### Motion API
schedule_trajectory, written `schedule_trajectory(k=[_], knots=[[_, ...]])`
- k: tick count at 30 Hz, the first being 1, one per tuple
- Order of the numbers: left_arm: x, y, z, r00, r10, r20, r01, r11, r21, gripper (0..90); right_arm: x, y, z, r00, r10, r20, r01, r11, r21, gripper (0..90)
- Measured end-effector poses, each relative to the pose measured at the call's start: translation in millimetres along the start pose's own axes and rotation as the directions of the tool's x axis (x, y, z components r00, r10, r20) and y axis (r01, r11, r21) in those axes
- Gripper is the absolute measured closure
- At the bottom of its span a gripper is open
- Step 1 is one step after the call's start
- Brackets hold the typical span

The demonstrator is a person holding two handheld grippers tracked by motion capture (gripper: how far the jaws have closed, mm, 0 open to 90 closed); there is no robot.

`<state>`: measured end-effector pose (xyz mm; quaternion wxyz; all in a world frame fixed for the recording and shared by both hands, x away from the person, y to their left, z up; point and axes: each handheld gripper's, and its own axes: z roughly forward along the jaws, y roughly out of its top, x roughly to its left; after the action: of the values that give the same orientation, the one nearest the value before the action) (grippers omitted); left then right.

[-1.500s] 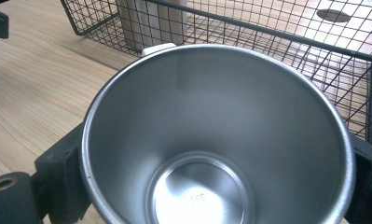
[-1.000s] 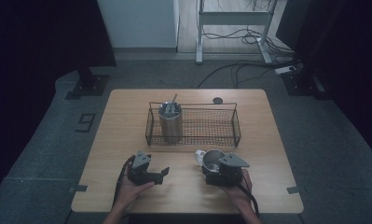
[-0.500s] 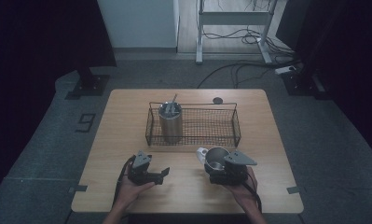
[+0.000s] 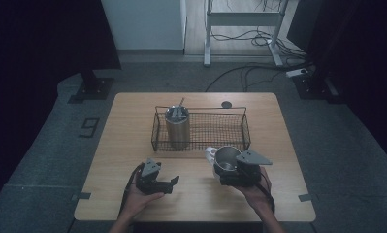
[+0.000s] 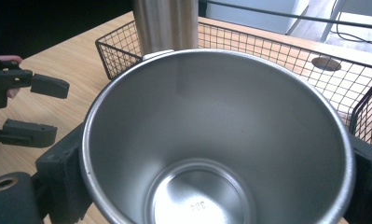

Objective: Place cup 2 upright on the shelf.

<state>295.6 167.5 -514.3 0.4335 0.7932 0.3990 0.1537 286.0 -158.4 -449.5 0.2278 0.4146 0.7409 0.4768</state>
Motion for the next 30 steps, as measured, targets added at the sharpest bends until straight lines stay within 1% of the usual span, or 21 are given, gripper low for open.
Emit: schedule_trajectory(k=[2, 3, 5, 12, 22, 26, 27, 30], knots=[[0.1, 0.0, -1.0, 1.0, -0.006, -0.001, 0.006, 1.0, -0.007, 9.0, -0.6, 2.5, -0.8, 1.0, 0.0, -0.001, 0.0, 1.0, -0.001, 6.7], [0.5, 0.3, -1.5, 0.9999, -0.012, 0.002, 0.012, 0.9999, -0.012, 11.8, -1.3, 4.9, -1.8, 1.0, 0.002, 0.002, -0.002, 1.0, -0.006, 6.7], [0.7, 0.6, -1.6, 0.9999, -0.016, 0.005, 0.016, 0.9998, -0.013, 13.5, -2.2, 7.0, -2.3, 1.0, 0.006, 0.004, -0.006, 1.0, -0.014, 6.7], [0.7, 1.2, -3.6, 0.9996, -0.028, 0.007, 0.028, 0.9994, -0.022, 14.4, -4.6, 13.9, -2.7, 1.0, 0.007, 0.003, -0.007, 1.0, -0.02, 6.7], [-0.7, -0.6, -1.1, 0.9998, -0.016, 0.01, 0.016, 0.9999, -0.003, 14.5, -7.7, 23.0, -1.5, 0.9999, 0.009, 0.014, -0.009, 0.999, -0.032, 6.6], [-0.1, -1.2, -1.0, 0.9996, -0.025, 0.009, 0.025, 0.9997, -0.004, 14.4, -10.2, 27.0, -1.4, 0.9997, 0.018, 0.015, -0.018, 0.999, -0.045, 6.7], [0.9, -1.2, -1.0, 0.9991, -0.037, 0.023, 0.037, 0.9993, -0.002, 14.5, -11.5, 28.9, -1.6, 0.9996, 0.021, 0.017, -0.021, 0.999, -0.049, 6.6], [1.4, -1.0, -1.3, 0.9985, -0.046, 0.029, 0.047, 0.9989, -0.004, 14.5, -13.0, 30.6, -1.5, 0.9996, 0.025, 0.016, -0.024, 0.998, -0.051, 6.6]])
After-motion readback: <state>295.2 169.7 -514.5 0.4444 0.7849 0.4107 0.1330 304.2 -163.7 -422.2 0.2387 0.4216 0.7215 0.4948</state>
